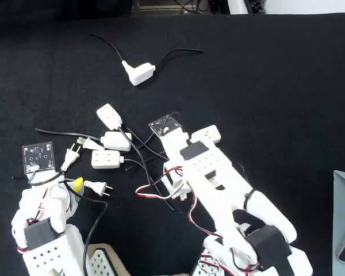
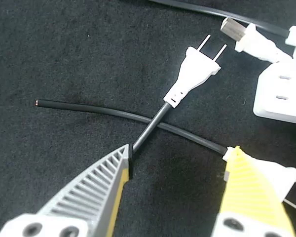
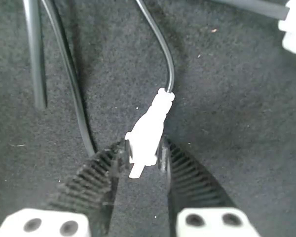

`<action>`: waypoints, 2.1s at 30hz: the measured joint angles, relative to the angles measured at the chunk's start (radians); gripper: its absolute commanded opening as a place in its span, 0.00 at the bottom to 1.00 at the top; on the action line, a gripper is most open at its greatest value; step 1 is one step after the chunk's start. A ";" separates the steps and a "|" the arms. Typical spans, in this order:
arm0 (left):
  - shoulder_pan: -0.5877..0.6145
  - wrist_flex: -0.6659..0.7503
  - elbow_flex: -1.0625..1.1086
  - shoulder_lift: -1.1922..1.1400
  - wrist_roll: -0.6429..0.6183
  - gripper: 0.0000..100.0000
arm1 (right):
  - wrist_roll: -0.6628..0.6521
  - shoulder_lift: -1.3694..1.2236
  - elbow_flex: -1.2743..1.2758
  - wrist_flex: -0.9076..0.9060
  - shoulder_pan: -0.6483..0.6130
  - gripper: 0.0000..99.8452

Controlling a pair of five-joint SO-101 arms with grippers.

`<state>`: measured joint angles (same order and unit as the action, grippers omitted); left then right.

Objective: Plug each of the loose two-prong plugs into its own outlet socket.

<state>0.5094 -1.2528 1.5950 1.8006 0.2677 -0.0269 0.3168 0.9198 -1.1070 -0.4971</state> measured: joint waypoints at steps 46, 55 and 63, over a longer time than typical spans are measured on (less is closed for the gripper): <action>0.000 0.000 0.012 -0.002 0.000 0.31 | 0.106 -0.212 -0.166 -0.060 -0.003 0.09; 0.000 0.000 0.012 -0.002 0.000 0.31 | 0.106 -0.212 -0.166 -0.003 -0.002 0.02; 0.000 0.000 0.012 -0.002 0.000 0.31 | 0.106 -0.212 -0.166 -0.005 -0.002 0.01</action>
<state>0.5094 -1.2528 1.6072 1.7990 0.2677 0.0790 0.1051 0.7541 -1.1116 -0.4987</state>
